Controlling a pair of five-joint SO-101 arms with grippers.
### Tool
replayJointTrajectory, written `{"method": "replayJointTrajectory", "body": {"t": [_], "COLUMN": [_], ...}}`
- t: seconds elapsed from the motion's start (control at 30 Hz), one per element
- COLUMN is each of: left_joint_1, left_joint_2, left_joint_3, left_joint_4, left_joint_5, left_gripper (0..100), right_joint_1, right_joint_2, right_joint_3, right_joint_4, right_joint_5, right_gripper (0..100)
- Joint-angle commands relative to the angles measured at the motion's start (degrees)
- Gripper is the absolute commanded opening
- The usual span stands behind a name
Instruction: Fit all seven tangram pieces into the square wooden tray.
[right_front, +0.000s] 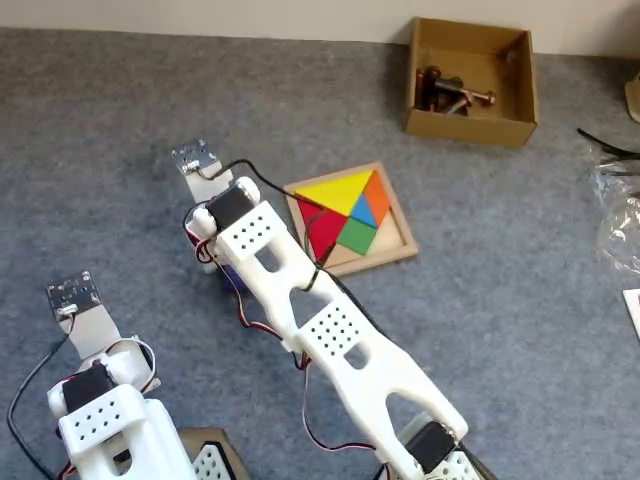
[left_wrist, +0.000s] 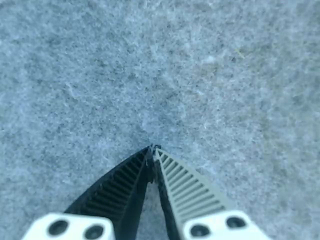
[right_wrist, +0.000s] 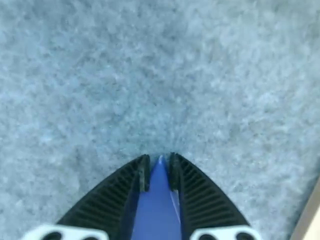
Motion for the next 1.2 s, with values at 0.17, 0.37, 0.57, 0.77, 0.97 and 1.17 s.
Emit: {"method": "replayJointTrajectory", "body": {"t": [0.17, 0.37, 0.57, 0.77, 0.97, 1.17], "left_joint_1": [-0.8, -0.8, -0.4, 3.5, 6.7, 7.4], "left_joint_2": [-0.2, -0.2, -0.2, -0.2, -0.2, -0.2], "left_joint_3": [0.0, 0.0, 0.0, 0.0, 0.0, 0.0], "left_joint_4": [0.6, 0.6, 0.7, 0.9, 0.9, 0.9], "left_joint_5": [0.4, 0.4, 0.6, 0.7, 0.7, 0.7], "left_gripper": [0, 0, 0, 0, 0, 0], "right_joint_1": [1.0, 0.7, 2.1, 2.9, 2.9, 2.9], "right_joint_2": [-1.7, -4.8, -12.5, -24.5, -33.4, -37.2], "right_joint_3": [-3.7, -3.4, 6.0, 22.0, 32.0, 37.7], "right_joint_4": [2.2, 2.3, 2.2, 2.2, 2.1, 2.1], "right_joint_5": [0.6, 0.6, 0.6, 0.6, 0.6, 2.2], "right_gripper": [6.3, 6.3, 6.3, 6.3, 6.3, 6.3]}}
